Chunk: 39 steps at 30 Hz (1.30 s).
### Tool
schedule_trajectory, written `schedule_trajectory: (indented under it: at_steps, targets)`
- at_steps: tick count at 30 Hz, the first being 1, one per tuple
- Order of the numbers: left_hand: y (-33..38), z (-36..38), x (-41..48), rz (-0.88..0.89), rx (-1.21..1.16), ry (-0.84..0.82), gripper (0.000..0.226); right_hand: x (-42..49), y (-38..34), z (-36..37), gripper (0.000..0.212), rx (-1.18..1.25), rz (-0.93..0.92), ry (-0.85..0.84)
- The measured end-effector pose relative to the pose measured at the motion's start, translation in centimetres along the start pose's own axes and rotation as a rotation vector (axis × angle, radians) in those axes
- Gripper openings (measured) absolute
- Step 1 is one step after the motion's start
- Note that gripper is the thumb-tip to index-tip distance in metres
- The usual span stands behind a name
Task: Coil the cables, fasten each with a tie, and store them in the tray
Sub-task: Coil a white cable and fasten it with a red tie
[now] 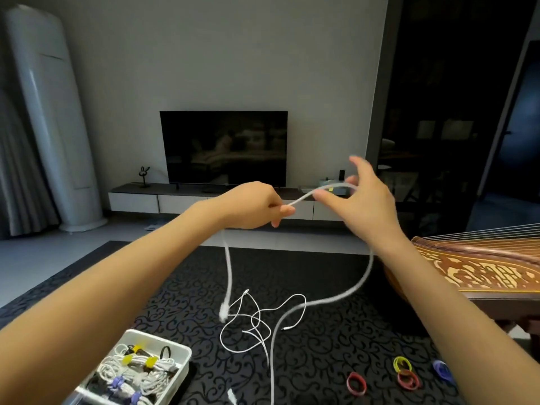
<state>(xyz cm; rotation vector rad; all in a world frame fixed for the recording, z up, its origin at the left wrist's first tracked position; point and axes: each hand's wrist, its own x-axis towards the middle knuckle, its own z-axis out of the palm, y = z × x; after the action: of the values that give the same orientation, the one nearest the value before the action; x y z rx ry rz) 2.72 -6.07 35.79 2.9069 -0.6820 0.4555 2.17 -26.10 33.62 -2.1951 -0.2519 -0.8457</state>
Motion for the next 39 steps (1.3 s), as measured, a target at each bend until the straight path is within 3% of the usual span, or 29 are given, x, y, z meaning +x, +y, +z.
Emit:
schedule_trajectory:
  at_steps: [2,4,6,8,10,13,16,21,25,27,31,34,39]
  targets:
    - [0.4,0.0,-0.5,0.012,-0.071,-0.050,0.047,-1.0,-0.5,0.3,0.091,-0.580,-0.309,0.119]
    - [0.7,-0.1,-0.9,0.024,-0.186,-0.090,0.046,-1.9,-1.5,1.0,0.063,-0.664,-0.484,-0.079]
    - [0.8,-0.2,-1.2,0.021,-0.311,-0.090,0.047,-2.9,-2.0,1.4,0.025,-0.431,-0.445,-0.387]
    - [0.6,-0.4,-1.8,-0.003,-0.448,-0.035,0.049,-3.9,-2.0,1.6,0.023,-0.084,-0.293,-0.544]
    - [0.1,-0.5,-2.5,-0.017,-0.660,0.023,0.050,-4.5,-1.6,1.5,0.025,0.228,-0.223,-0.464]
    - [-1.4,0.3,-4.0,-0.004,-1.079,-0.001,0.033,-4.9,-1.0,0.5,0.025,0.619,-0.088,-0.315]
    - [-1.9,3.2,-5.8,-0.026,-1.240,-0.087,0.017,-4.1,-0.8,-1.0,0.029,0.936,0.045,-0.217]
    - [0.0,8.2,-7.3,-0.169,-1.855,-0.097,0.034,-4.7,0.0,-0.8,0.030,0.878,0.095,-0.186]
    - [0.5,8.0,-6.6,-0.173,-2.522,0.223,0.031,-7.8,1.0,1.4,0.027,0.675,0.096,-0.277]
    - [0.4,7.5,-6.5,-0.111,-2.584,0.368,0.025,-9.3,1.2,2.7,0.026,0.557,0.041,-0.306]
    - [0.1,7.1,-6.5,-0.074,-2.532,0.417,0.026,-11.5,1.5,4.1,0.025,0.400,-0.037,-0.345]
    - [-0.4,6.5,-6.3,-0.179,-2.555,0.474,0.013,-12.0,1.9,4.4,0.024,0.383,-0.038,-0.409]
    - [-2.1,5.3,-6.2,-0.355,-2.466,0.513,0.032,-12.1,3.2,4.4,0.020,0.364,0.060,-0.640]
